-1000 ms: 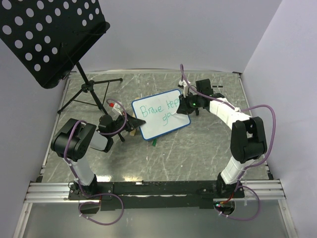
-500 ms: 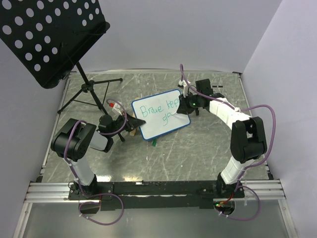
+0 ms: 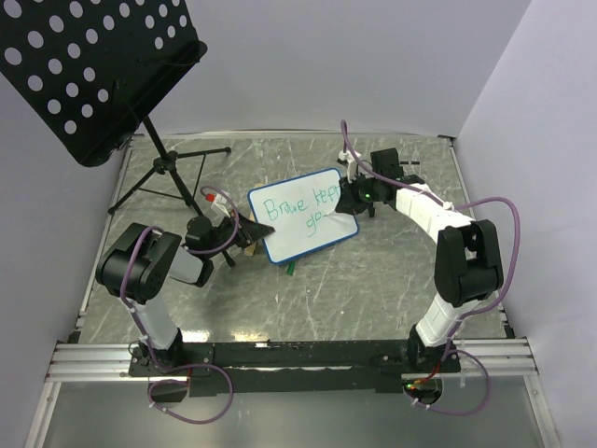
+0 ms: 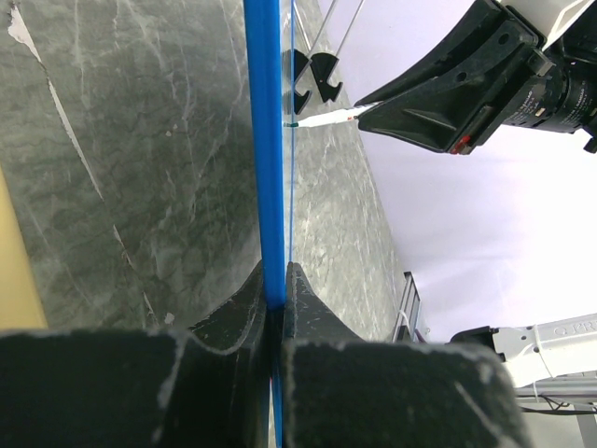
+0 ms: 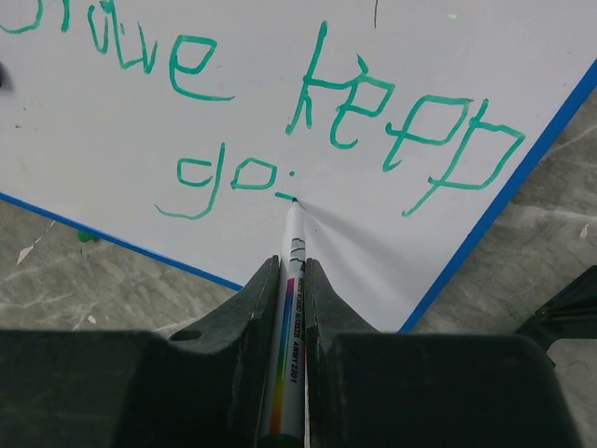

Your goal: Write a sentence on the whiteboard

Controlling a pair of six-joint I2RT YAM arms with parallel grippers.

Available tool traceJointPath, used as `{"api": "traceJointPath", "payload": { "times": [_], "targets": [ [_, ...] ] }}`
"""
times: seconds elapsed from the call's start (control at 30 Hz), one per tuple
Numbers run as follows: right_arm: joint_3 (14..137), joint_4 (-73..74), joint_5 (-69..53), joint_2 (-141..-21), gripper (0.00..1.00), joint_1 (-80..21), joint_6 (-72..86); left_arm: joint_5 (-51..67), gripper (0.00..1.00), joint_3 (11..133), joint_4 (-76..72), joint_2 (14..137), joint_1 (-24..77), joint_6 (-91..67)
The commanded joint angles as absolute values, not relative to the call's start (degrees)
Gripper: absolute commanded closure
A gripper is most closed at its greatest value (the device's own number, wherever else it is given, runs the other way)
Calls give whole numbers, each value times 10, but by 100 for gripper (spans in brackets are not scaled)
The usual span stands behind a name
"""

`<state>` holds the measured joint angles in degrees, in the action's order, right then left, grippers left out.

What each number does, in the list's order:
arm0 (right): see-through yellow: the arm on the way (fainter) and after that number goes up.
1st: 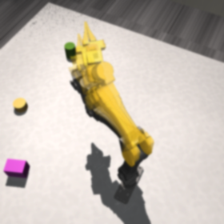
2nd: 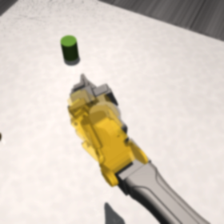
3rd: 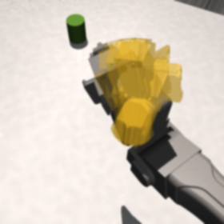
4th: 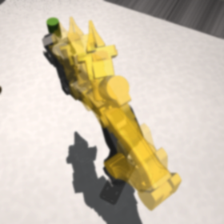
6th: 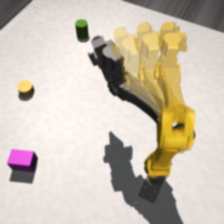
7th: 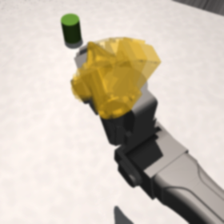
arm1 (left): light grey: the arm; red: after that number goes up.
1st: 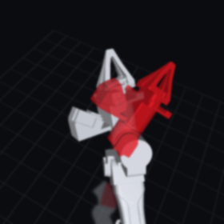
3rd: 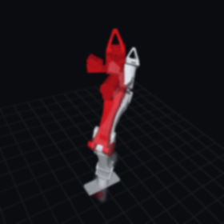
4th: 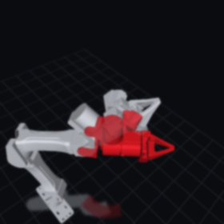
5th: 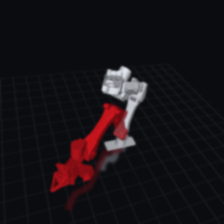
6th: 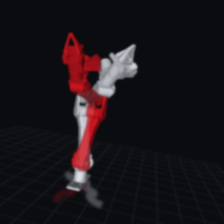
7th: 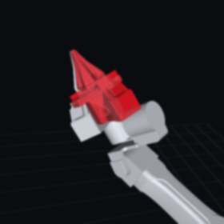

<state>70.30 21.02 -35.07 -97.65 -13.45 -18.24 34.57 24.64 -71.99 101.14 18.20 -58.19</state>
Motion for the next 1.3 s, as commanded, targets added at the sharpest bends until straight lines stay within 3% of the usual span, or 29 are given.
{"api": "traceJointPath", "payload": {
  "times": [0.0,0.4,0.8,1.27],
  "targets": [
    [709,227,-349,-980,100,-135,-203,367,99,255,-912,1007,185,-568],
    [672,243,-359,-948,100,-161,-227,367,99,256,-917,1011,185,-570],
    [711,228,-318,-969,100,-131,-209,366,99,253,-911,1004,185,-564],
    [726,213,-363,-962,100,-115,-197,368,99,258,-912,1006,185,-569]
  ]
}}
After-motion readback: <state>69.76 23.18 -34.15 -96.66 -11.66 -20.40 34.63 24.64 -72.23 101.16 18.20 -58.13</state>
